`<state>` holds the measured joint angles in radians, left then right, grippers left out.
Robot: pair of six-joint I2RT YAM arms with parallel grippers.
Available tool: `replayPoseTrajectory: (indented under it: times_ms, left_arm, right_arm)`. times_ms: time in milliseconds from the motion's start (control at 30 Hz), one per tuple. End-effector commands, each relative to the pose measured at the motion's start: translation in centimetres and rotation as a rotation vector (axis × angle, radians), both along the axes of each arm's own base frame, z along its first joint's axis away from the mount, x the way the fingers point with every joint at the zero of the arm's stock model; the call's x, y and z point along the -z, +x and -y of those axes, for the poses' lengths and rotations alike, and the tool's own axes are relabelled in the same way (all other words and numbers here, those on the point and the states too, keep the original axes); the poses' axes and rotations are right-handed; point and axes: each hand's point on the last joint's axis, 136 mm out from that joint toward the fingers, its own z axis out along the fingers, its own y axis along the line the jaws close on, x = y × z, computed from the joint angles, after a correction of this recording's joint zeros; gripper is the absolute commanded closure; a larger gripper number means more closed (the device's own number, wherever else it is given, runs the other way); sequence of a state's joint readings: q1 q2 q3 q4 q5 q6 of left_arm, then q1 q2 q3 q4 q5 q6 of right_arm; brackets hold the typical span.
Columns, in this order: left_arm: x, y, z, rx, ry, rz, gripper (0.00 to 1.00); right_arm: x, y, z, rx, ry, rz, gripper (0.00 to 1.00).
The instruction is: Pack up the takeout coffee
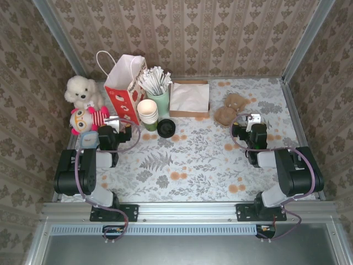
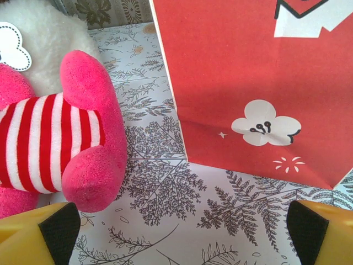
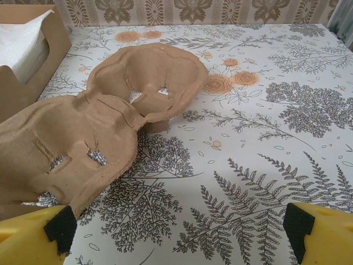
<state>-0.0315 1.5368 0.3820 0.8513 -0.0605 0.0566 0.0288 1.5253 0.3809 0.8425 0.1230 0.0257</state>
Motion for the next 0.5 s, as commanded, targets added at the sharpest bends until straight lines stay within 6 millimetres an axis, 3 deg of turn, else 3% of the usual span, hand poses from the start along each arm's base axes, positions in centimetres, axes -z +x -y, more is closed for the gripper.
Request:
replayPoseTrajectory:
  times_ms: [0,467]
  left_arm:
    - [-1.04,0.65,-0.16,-0.011,-0.011,0.031,0.00]
    - [-0.94,0.67,-0.27,-0.013,-0.013,0.027,0.00]
  right_arm:
    - [-1.12,0.84,-0.23,-0.006,0.010,0.039,0.00]
    - [-1.19,0.83,-0.22,-0.009,0.015,0.041,0.00]
